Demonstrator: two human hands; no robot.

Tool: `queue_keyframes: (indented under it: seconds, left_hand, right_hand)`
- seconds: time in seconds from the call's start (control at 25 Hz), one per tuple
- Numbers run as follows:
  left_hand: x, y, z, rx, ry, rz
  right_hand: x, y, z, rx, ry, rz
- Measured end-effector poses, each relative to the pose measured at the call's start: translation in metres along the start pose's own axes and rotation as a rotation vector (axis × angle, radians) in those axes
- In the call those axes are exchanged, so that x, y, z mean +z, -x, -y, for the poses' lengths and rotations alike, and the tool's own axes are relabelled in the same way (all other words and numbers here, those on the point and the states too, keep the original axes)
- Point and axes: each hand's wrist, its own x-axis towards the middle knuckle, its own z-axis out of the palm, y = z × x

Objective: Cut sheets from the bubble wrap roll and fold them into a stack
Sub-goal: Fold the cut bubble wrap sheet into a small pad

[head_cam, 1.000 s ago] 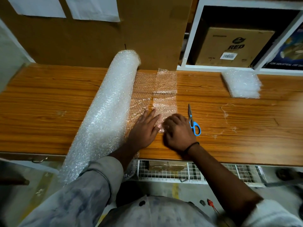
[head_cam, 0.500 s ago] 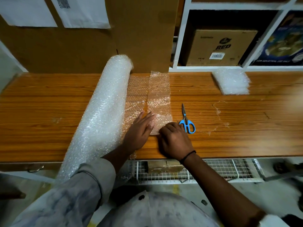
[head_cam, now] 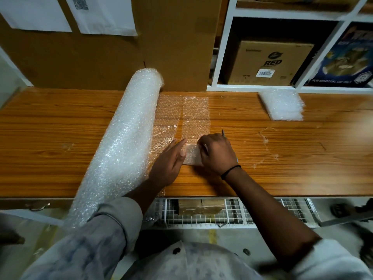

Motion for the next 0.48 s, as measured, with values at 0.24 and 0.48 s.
queue_keyframes:
  seconds: [0.24, 0.48]
  left_hand:
    - [0.007, -0.001, -0.002, 0.118, -0.426, -0.025]
    - [0.002, -0.031, -0.001, 0.045, -0.57, 0.123]
  right_hand:
    - [0.017, -0.08, -0.023, 0.085, 0.086, 0.121]
    - [0.035, -0.121, -0.031, 0.081, 0.132, 0.152]
